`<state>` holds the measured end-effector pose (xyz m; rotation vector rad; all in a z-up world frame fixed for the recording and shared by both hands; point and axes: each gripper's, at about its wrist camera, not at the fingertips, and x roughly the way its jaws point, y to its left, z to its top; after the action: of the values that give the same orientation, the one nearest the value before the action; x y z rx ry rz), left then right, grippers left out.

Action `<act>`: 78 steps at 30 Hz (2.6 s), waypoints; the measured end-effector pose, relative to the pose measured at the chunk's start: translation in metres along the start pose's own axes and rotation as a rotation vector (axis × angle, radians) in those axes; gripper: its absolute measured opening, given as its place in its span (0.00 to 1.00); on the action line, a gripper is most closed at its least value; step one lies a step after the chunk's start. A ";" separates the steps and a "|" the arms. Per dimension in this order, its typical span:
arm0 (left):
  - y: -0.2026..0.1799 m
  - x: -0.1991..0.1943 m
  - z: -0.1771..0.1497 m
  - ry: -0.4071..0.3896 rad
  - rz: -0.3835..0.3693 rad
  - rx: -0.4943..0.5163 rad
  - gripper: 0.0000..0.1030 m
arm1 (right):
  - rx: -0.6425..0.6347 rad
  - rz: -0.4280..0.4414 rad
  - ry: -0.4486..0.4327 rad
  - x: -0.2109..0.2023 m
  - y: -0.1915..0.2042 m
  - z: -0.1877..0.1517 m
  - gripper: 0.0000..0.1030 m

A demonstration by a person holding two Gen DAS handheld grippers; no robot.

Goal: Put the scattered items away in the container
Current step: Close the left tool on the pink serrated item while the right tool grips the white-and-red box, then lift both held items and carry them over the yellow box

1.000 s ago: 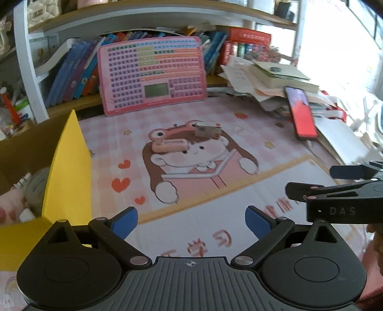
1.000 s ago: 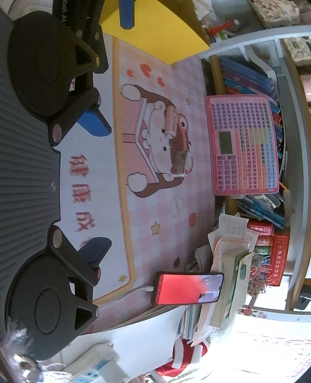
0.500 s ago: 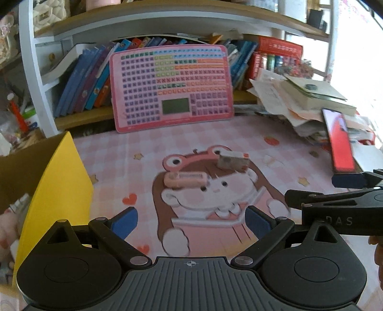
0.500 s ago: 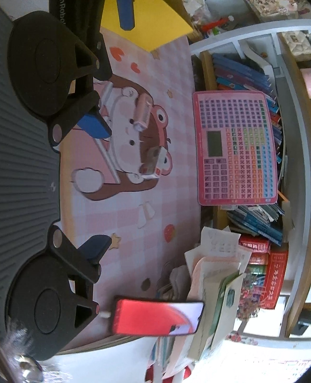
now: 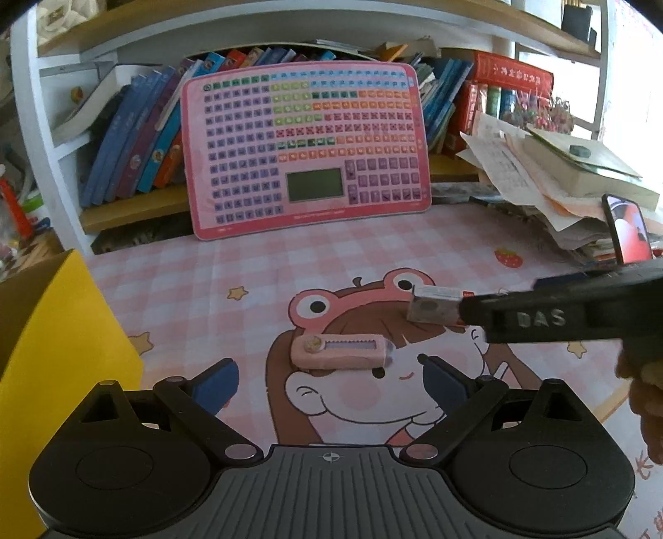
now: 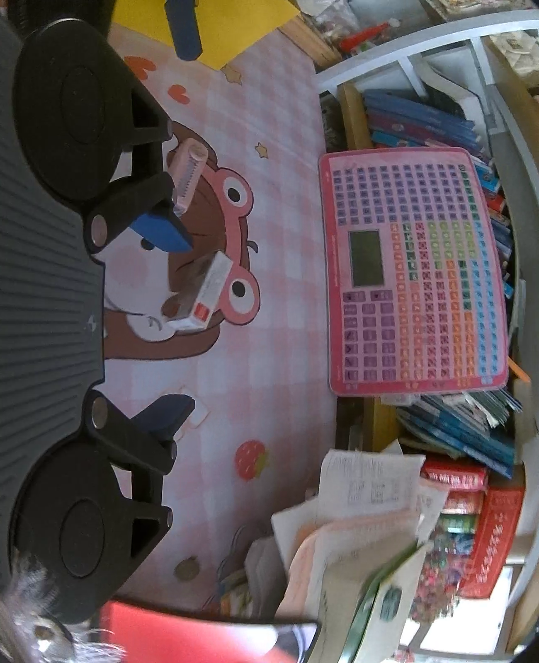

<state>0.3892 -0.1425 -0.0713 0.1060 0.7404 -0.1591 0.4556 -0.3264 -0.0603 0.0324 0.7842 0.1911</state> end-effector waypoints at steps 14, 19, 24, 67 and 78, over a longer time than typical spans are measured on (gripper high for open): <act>-0.007 0.045 0.014 0.039 -0.008 0.011 0.90 | -0.077 0.065 0.051 0.037 -0.004 0.022 0.53; -0.004 0.059 0.015 0.077 -0.003 -0.009 0.85 | -0.097 0.092 0.065 0.044 0.000 0.025 0.52; -0.003 0.065 0.014 0.090 -0.013 -0.018 0.80 | -0.122 0.114 0.077 0.051 0.004 0.027 0.49; -0.002 -0.049 -0.026 0.026 -0.074 0.017 0.76 | -0.084 0.172 0.086 -0.059 0.010 -0.039 0.13; 0.006 -0.097 -0.056 0.020 -0.127 -0.009 0.75 | -0.052 0.116 0.134 -0.099 0.021 -0.085 0.13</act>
<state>0.2828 -0.1181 -0.0469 0.0522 0.7682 -0.2756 0.3241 -0.3275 -0.0491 0.0159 0.9109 0.3267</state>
